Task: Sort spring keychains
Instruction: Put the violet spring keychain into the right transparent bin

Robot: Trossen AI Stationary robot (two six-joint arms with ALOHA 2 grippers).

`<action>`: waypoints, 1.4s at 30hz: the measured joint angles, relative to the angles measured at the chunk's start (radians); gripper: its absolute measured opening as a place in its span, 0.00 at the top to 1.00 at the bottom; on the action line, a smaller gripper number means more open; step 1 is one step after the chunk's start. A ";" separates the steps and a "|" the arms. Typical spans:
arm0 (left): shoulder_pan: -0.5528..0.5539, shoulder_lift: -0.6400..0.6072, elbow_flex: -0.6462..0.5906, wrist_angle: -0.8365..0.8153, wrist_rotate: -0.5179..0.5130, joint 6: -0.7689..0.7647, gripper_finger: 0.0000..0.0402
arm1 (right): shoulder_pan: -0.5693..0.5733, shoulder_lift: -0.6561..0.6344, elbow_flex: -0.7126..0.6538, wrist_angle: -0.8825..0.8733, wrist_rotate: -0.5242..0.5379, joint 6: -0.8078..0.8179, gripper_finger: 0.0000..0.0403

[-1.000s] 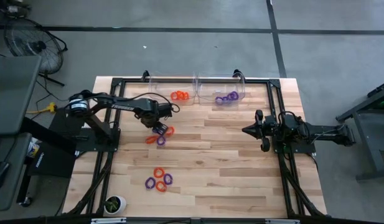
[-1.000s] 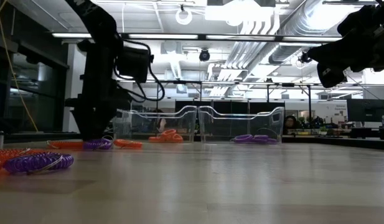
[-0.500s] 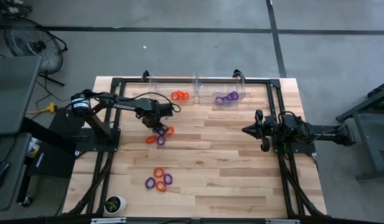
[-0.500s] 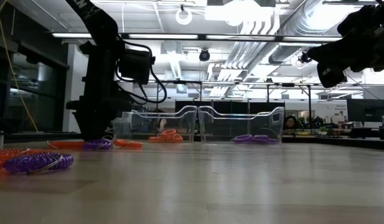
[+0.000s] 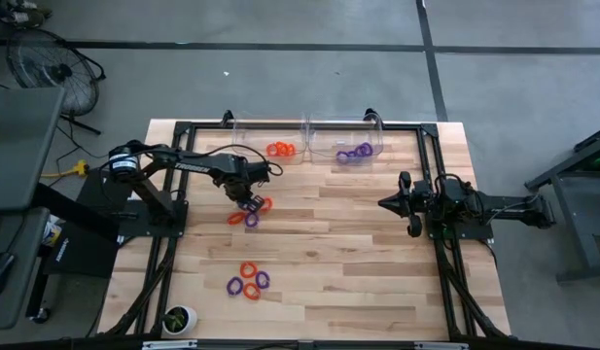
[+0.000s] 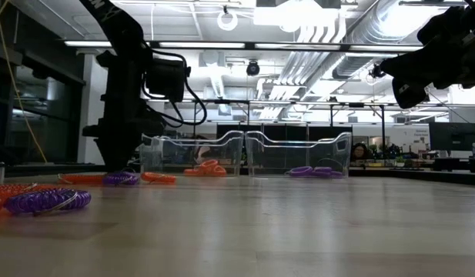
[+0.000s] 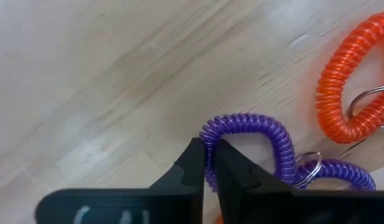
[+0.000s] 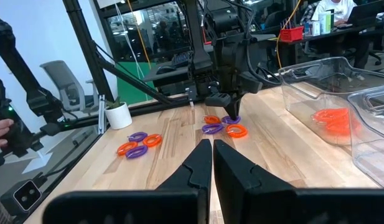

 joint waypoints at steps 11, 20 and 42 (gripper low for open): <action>-0.009 -0.008 0.065 -0.044 -0.018 0.061 0.99 | 0.000 0.000 0.000 0.000 0.000 0.000 0.97; -0.034 -0.069 0.204 -0.094 -0.020 0.095 1.00 | 0.000 0.000 0.000 0.000 0.000 0.000 0.97; -0.065 0.097 0.733 0.017 -0.236 0.429 1.00 | 0.000 0.001 0.000 0.000 0.000 0.000 0.97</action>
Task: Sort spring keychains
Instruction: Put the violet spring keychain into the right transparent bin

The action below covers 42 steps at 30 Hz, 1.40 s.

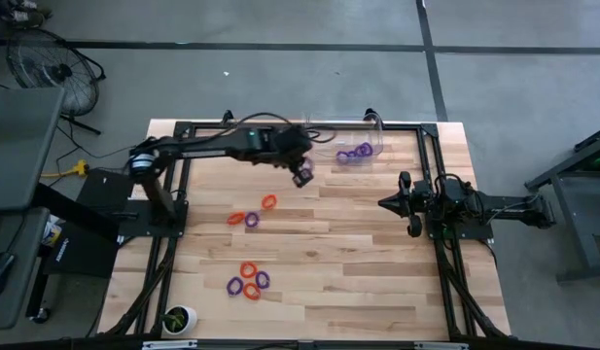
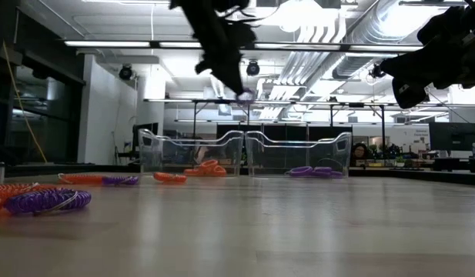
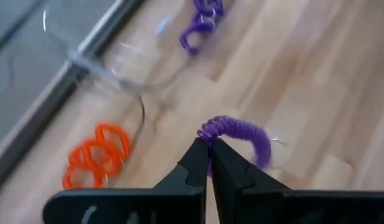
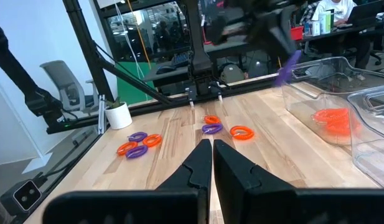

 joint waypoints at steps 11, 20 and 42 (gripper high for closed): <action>0.038 0.313 0.427 -0.078 -0.168 0.034 1.00 | 0.000 0.000 0.000 0.000 0.000 0.000 0.97; 0.083 0.461 0.609 -0.116 -0.161 0.025 1.00 | 0.000 0.000 0.000 0.000 0.000 0.000 0.97; 0.143 0.516 0.613 -0.066 -0.066 -0.016 0.76 | 0.000 0.000 0.000 0.000 0.000 0.000 0.97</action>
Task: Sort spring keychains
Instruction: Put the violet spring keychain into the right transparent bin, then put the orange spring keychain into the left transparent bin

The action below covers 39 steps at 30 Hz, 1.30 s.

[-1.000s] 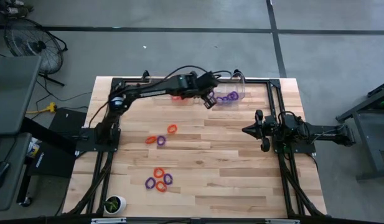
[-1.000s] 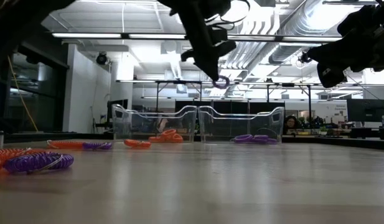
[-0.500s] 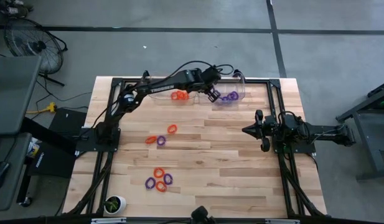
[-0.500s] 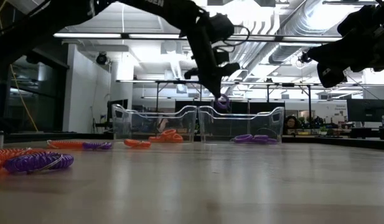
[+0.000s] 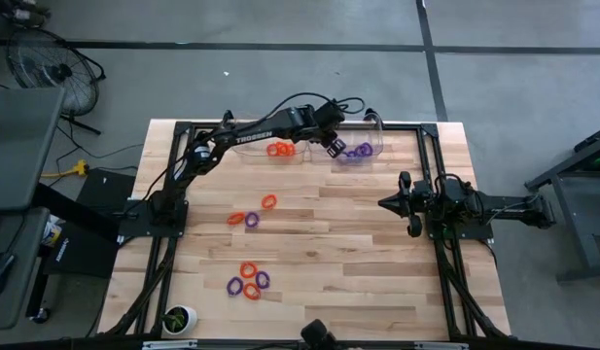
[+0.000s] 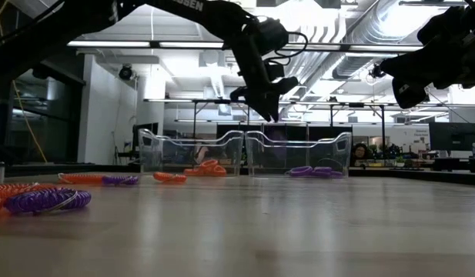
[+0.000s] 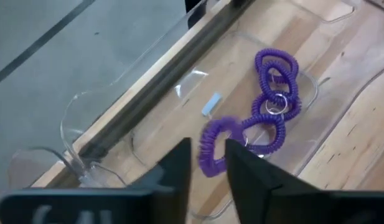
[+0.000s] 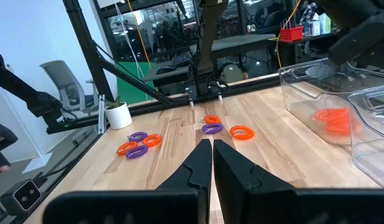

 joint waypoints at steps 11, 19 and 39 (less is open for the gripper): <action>-0.022 0.000 0.000 0.003 0.067 0.040 0.43 | 0.000 0.000 0.000 0.000 0.000 0.000 0.97; -0.067 -0.072 0.000 -0.163 0.082 0.052 0.48 | 0.000 0.000 0.000 0.000 0.000 0.000 0.97; -0.153 -0.274 -0.198 -0.512 0.053 -0.117 0.58 | 0.000 0.000 0.000 0.000 0.000 0.000 0.97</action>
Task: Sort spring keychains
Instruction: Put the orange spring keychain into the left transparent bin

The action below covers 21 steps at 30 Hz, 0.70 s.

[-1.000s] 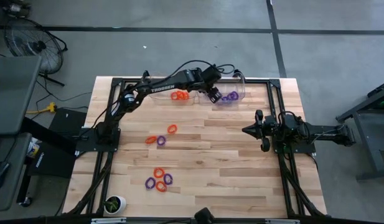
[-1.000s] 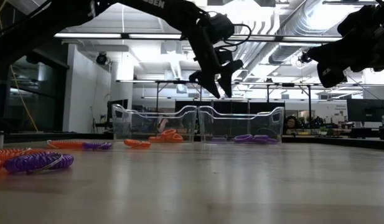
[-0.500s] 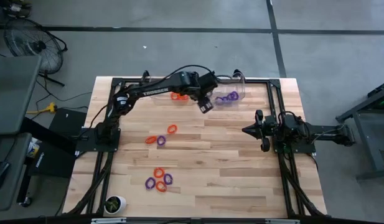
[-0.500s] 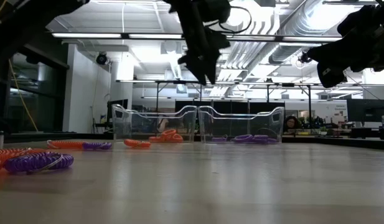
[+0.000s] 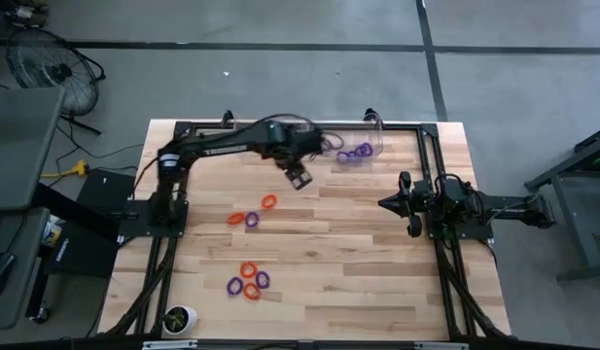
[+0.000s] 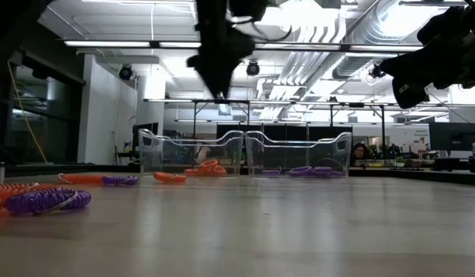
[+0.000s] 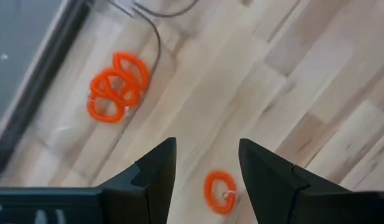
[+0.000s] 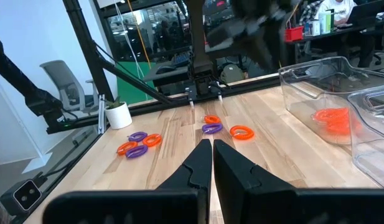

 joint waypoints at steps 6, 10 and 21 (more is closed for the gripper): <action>-0.032 -0.225 -0.393 0.149 0.033 -0.105 0.58 | 0.000 0.000 0.000 0.000 0.000 0.000 0.97; -0.045 -0.324 -0.609 0.257 0.108 -0.171 0.58 | 0.000 0.000 0.000 0.000 0.000 0.000 0.97; -0.058 -0.370 -0.827 0.325 0.141 -0.251 0.58 | 0.000 0.018 0.000 0.002 0.000 0.000 0.97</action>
